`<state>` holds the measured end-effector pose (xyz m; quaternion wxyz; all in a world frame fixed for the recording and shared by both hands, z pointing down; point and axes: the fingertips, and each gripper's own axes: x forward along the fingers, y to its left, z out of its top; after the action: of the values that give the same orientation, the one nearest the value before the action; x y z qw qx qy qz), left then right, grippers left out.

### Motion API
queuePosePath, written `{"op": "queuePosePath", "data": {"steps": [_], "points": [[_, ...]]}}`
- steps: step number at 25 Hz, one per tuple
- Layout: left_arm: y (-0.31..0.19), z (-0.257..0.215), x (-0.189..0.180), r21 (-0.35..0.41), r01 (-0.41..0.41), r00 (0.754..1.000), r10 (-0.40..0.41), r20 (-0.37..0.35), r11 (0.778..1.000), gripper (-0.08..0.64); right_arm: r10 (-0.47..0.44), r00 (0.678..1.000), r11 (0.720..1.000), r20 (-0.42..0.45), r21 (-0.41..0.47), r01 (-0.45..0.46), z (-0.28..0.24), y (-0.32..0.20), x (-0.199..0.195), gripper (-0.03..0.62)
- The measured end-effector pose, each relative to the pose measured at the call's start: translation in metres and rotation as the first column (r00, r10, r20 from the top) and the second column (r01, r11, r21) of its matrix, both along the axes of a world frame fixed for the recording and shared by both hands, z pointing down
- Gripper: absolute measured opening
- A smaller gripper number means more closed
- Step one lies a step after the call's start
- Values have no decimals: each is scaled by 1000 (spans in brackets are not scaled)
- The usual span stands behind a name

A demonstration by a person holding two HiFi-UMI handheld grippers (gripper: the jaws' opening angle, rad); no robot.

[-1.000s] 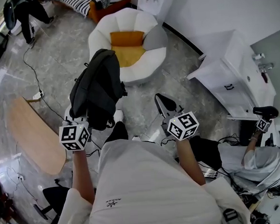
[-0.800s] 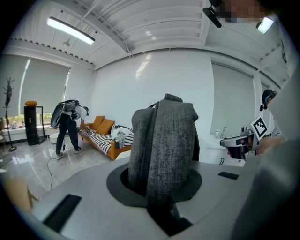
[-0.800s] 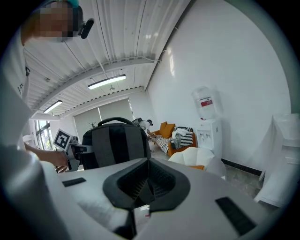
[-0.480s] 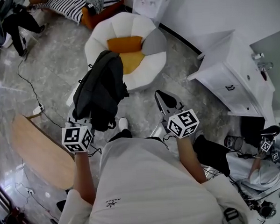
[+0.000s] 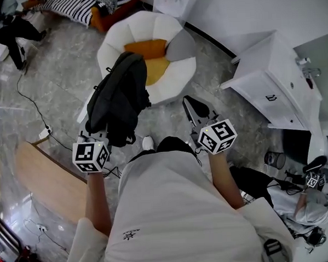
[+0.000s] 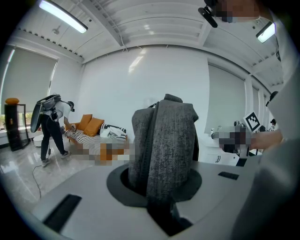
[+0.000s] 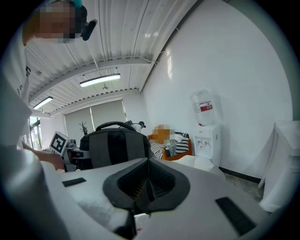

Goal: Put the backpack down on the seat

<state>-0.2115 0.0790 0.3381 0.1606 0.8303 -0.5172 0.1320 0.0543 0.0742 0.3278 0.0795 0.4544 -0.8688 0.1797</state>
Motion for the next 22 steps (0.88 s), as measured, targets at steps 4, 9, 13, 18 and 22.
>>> {"op": "queuePosePath", "data": {"steps": [4,9,13,18,22], "points": [[-7,3,1,-11,-3,1000,3,5,1000,75,3,1000,1000,1,-4,-3,2,-9,2,23],[-13,10,7,-32,-8,1000,8,7,999,75,0,1000,1000,3,-11,0,6,-21,8,23],[-25,17,13,-45,9,1000,-9,-1,999,75,-12,1000,1000,9,-16,12,12,-40,16,23],[-44,25,29,-62,29,1000,-28,11,998,75,-42,999,999,18,-27,43,21,-67,28,23],[-72,27,47,-66,45,999,-44,18,997,75,-80,997,996,24,-35,80,27,-104,38,23]]}}
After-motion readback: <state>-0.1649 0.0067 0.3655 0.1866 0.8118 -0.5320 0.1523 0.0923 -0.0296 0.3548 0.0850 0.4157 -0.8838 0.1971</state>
